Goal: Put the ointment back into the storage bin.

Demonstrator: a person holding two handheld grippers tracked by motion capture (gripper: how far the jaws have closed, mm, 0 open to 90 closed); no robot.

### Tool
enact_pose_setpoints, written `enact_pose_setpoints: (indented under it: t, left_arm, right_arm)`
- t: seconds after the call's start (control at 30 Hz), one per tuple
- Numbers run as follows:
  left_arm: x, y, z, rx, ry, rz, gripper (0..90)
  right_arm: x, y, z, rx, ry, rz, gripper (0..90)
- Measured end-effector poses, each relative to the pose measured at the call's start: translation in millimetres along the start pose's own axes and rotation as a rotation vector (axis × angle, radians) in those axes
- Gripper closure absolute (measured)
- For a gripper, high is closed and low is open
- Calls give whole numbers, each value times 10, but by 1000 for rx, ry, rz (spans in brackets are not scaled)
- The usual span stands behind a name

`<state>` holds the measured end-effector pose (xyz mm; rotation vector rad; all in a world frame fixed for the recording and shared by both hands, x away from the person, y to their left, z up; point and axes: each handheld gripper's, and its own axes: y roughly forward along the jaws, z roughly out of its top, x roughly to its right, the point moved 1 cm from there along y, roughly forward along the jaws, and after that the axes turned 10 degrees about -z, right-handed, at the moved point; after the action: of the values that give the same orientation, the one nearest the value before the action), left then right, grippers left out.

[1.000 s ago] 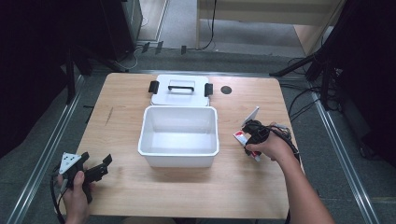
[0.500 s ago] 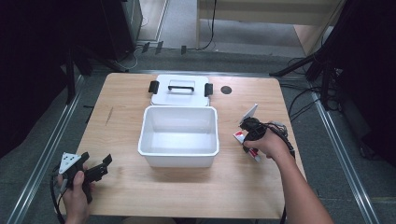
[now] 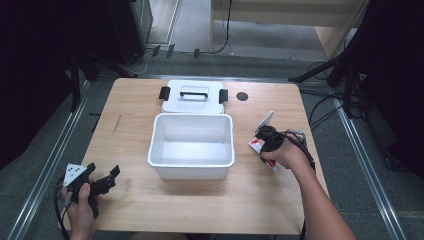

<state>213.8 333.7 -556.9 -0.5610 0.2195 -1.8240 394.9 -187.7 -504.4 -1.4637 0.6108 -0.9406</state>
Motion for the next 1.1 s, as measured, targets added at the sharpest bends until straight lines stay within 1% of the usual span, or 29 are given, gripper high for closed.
enact_pose_setpoints:
  t: [0.07,0.17,0.2,0.23,0.33,0.5,0.6,0.63,0.67,0.9,1.03,1.1]
  left_arm:
    - [0,0,0,0,0,1,81]
    - [0,-1,0,1,0,2,81]
    - [0,-1,0,1,0,2,81]
    - [1,-1,0,1,0,2,81]
    - [1,1,0,-1,1,3,81]
    - [1,-1,0,1,0,3,81]
    - [0,-2,-1,2,0,2,81]
    - [0,-2,-1,2,0,2,81]
    - [0,-2,-1,2,0,2,81]
    - [1,0,0,0,0,2,81]
    - [1,-1,0,1,1,2,81]
    - [1,-1,0,1,1,2,81]
  right_arm:
    - [14,-88,11,18,0,6,712]
    - [23,-209,31,35,-14,9,713]
    - [23,-209,31,35,-14,9,713]
    - [23,-293,49,42,-26,8,713]
    - [19,-421,79,51,-34,13,712]
    - [23,-603,142,85,-60,41,712]
    - [13,-691,178,86,-76,47,713]
    - [13,-691,178,86,-76,47,713]
    - [5,-754,203,84,-78,42,713]
    - [-17,-953,296,105,-91,42,712]
    - [-51,-1045,350,116,-109,36,712]
    - [-65,-1084,379,130,-122,38,712]
